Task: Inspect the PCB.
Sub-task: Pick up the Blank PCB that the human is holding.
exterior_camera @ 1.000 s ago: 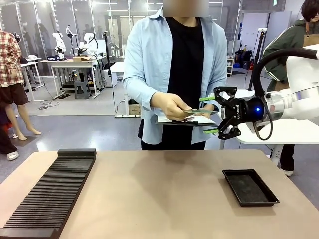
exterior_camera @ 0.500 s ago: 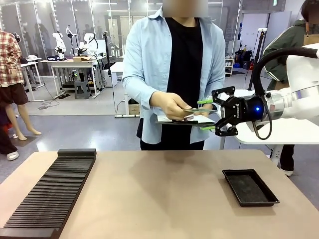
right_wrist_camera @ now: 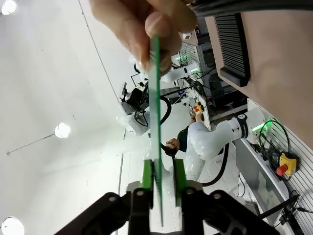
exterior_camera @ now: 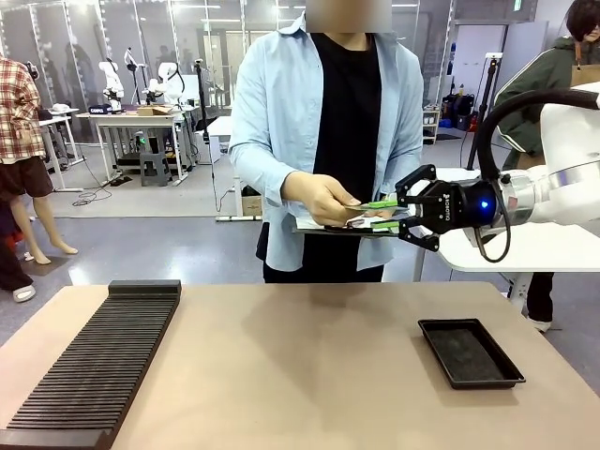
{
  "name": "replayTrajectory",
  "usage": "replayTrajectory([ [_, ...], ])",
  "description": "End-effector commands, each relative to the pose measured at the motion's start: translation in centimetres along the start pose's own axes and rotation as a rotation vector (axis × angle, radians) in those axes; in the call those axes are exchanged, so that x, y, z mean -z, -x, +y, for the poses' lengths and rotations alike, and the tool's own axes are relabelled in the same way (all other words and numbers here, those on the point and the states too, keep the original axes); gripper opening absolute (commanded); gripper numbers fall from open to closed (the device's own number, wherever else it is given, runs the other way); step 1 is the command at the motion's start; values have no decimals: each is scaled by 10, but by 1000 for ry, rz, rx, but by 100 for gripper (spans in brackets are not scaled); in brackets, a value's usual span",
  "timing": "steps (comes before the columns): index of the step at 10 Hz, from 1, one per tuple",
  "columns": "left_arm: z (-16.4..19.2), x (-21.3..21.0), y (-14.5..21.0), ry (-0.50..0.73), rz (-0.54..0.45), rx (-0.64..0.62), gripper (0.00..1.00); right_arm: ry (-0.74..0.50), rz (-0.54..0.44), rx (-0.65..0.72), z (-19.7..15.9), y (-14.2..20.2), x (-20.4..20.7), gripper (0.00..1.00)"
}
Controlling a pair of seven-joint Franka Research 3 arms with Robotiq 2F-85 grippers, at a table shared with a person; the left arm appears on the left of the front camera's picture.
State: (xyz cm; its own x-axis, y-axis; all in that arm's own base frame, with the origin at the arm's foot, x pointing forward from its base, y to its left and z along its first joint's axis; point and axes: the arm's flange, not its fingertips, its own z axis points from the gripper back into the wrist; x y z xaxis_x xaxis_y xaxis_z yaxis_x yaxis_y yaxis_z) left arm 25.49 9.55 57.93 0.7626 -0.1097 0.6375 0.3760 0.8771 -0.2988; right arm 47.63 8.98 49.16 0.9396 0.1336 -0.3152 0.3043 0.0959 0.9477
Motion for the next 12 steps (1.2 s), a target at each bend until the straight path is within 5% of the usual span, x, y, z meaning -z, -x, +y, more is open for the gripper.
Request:
replayTrajectory([
  [1, -2, 0, 1, -18, 5, -14, 100, -28, -19, -21, -4, 0, 4, 0],
  [12, -2, 0, 1, -18, 5, -14, 100, -21, -6, 4, -7, -1, -1, 0],
])
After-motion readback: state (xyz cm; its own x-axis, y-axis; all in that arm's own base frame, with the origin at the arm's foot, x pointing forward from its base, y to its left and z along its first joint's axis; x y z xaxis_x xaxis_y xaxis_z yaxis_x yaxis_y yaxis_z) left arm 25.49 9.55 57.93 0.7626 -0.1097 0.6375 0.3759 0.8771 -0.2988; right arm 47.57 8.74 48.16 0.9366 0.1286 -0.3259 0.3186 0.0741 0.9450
